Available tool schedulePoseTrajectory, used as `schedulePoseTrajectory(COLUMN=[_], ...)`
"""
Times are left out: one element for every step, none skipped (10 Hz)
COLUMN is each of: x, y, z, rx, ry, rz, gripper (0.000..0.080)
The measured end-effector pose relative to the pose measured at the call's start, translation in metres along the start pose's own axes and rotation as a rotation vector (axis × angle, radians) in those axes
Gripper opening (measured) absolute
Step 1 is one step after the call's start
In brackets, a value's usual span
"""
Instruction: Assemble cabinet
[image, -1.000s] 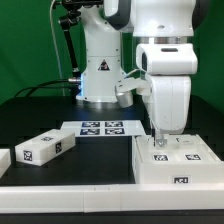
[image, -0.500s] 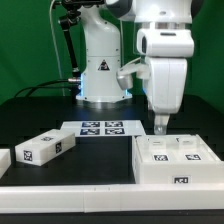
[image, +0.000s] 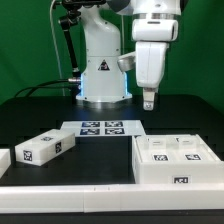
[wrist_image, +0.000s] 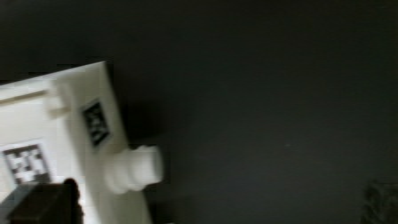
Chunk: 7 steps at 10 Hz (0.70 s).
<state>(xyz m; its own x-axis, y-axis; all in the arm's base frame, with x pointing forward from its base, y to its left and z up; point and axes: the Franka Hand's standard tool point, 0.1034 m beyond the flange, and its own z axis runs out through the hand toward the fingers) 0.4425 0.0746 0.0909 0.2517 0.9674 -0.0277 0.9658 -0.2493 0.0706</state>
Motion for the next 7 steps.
schedulePoseTrajectory(x=[-0.0012, -0.0006, -0.0005, -0.0005, -0.0005, -0.0003, 0.0002], y=[-0.0046, -0.0021, -0.002, -0.0022, -0.0023, -0.0025, -0.0027], z=[0.0025, 0.0016, 0.0018, 0.0021, 0.0023, 0.0024, 0.0024], rx=[0.006, 0.003, 0.003, 0.004, 0.005, 0.007, 0.008], ry=[0.0, 0.001, 0.001, 0.002, 0.001, 0.003, 0.004], rz=[0.0, 0.0, 0.001, 0.016, 0.014, 0.058, 0.144], gripper=[0.0796, 0.0796, 0.0796, 0.0796, 0.0796, 0.0796, 0.0796])
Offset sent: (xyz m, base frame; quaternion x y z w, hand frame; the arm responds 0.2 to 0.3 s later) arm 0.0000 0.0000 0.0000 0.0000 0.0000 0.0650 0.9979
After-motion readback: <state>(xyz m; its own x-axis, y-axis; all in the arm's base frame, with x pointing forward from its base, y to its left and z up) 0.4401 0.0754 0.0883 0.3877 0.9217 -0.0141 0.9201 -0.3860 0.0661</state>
